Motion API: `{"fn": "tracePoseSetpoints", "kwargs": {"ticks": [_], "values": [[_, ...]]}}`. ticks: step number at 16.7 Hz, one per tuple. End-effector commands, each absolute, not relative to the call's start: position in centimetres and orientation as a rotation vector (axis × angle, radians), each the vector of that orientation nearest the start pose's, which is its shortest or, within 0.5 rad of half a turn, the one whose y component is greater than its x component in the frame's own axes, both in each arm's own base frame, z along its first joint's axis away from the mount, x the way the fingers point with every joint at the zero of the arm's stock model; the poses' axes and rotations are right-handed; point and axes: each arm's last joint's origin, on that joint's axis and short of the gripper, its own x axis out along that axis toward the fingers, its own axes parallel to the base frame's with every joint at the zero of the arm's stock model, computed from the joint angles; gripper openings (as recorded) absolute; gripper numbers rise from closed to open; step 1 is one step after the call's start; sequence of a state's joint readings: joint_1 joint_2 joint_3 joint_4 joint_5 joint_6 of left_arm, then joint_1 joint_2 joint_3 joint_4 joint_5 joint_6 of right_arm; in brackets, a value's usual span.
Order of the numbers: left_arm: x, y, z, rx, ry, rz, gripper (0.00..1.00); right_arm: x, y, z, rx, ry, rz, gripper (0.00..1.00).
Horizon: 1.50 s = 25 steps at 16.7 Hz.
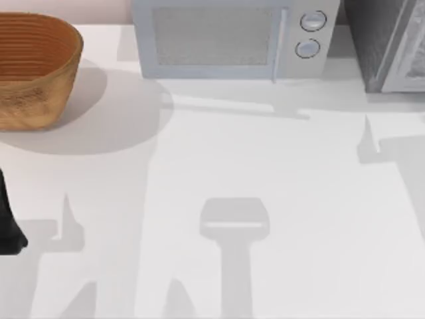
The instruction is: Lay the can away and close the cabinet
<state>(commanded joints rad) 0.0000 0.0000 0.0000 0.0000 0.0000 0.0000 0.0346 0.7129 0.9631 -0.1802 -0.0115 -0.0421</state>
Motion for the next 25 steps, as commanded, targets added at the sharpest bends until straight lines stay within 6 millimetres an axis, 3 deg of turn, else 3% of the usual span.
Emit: {"fn": "tracePoseSetpoints", "kwargs": {"ticks": [3, 6, 9, 11, 13, 19, 25], "values": [[10.6, -0.1, 16.0, 0.000, 0.000, 0.000, 1.00, 12.2, 0.3, 31.1, -0.042, -0.030, 0.039, 1.00], [10.6, -0.1, 16.0, 0.000, 0.000, 0.000, 1.00, 10.9, 0.1, 23.9, -0.026, -0.015, 0.025, 1.00], [10.6, -0.1, 16.0, 0.000, 0.000, 0.000, 1.00, 10.5, 0.0, 18.9, -0.011, -0.007, 0.011, 1.00], [10.6, -0.1, 16.0, 0.000, 0.000, 0.000, 1.00, 10.5, -0.1, 16.9, -0.004, -0.003, 0.004, 1.00], [10.6, -0.1, 16.0, 0.000, 0.000, 0.000, 1.00, 10.6, -0.1, 16.0, 0.000, 0.000, 0.000, 1.00], [10.6, -0.1, 16.0, 0.000, 0.000, 0.000, 1.00, 10.6, -0.1, 16.0, -0.001, 0.005, 0.004, 1.00], [10.6, -0.1, 16.0, 0.000, 0.000, 0.000, 1.00, 11.7, -1.5, 18.3, -0.002, -0.038, 0.008, 1.00]]}}
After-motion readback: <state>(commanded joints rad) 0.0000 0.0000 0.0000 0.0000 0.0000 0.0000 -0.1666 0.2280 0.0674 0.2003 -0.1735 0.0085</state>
